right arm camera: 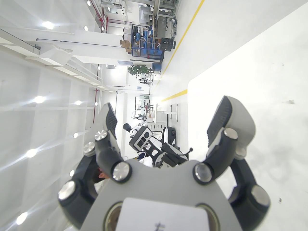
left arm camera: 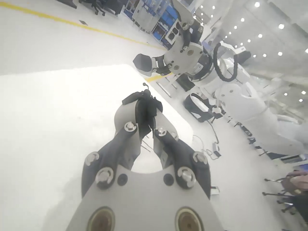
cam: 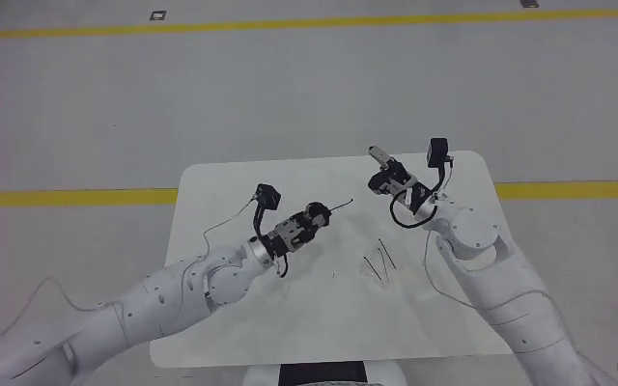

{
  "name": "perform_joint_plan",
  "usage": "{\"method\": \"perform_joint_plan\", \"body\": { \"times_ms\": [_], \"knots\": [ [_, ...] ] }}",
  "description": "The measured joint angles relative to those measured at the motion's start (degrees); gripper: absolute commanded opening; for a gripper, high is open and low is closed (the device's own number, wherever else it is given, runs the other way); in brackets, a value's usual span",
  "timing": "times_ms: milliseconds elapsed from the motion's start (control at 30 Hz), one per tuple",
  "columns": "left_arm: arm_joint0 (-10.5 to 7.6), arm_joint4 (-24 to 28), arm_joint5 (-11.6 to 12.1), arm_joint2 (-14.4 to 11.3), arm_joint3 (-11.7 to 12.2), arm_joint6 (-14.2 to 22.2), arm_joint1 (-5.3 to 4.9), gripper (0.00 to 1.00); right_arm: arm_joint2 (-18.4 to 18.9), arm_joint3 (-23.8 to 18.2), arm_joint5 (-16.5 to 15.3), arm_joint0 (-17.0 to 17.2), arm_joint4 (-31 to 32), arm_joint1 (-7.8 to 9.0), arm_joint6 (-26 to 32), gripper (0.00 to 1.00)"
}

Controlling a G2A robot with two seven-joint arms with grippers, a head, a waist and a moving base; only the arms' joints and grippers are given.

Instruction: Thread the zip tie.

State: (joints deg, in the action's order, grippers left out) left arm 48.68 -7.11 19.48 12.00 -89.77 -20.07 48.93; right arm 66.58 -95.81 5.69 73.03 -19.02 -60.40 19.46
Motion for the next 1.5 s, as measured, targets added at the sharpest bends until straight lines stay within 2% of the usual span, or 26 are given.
{"method": "perform_joint_plan", "body": {
  "times_ms": [133, 233, 433, 533, 867, 933, 1033, 1133, 1267, 1367, 1500],
  "knots": [
    [1.0, 8.78, 0.0, 2.21, -0.95, 4.87, -0.29, 0.0, 0.0, 0.0, 0.0, 0.0, 0.0, 0.0, 0.0, 1.0],
    [2.18, 13.27, 0.0, 4.28, -1.8, 7.77, -0.32, 0.0, 0.0, 0.0, 0.0, 0.0, 0.0, 0.0, 0.0, 1.0],
    [6.17, 19.83, 0.0, 10.29, -2.68, 13.43, 0.0, 0.0, 0.0, 0.0, 0.0, 0.0, 0.0, 0.0, 0.0, 1.0],
    [8.17, 22.77, 0.0, 13.48, -2.18, 16.24, 0.24, 0.0, 0.0, 0.0, 0.0, 0.0, 0.0, 0.0, 0.0, 1.0],
    [8.23, 22.76, 0.0, 13.41, -2.18, 16.28, 0.25, 0.0, 0.0, 0.0, 0.0, 0.0, 0.0, 0.0, 0.0, 1.0],
    [8.82, 24.41, 0.0, 13.66, -3.15, 17.46, 0.43, 0.0, 0.0, 0.0, 0.0, 0.0, 0.0, 0.0, 0.0, 1.0],
    [10.24, 32.67, 0.0, 15.57, -4.0, 23.3, 0.73, 0.0, 0.0, 0.0, 0.0, 0.0, 0.0, 0.0, 0.0, 1.0],
    [11.98, 40.48, 0.0, 18.66, -2.81, 31.3, 1.02, 0.0, 0.0, 0.0, 0.0, 0.0, 0.0, 0.0, 0.0, 1.0],
    [14.96, 51.51, 0.0, 23.24, 0.81, 42.21, 1.96, 0.0, 0.0, 0.0, 0.0, 0.0, 0.0, 0.0, 0.0, 1.0],
    [16.29, 57.7, 0.0, 25.59, 3.74, 48.38, 3.05, 0.0, 0.0, 0.0, 0.0, 0.0, 0.0, 0.0, 0.0, 1.0],
    [17.16, 62.45, 0.0, 27.7, 6.29, 54.56, 4.63, 0.0, 0.0, 0.0, 0.0, 0.0, 0.0, 0.0, 0.0, 1.0]
  ]
}}
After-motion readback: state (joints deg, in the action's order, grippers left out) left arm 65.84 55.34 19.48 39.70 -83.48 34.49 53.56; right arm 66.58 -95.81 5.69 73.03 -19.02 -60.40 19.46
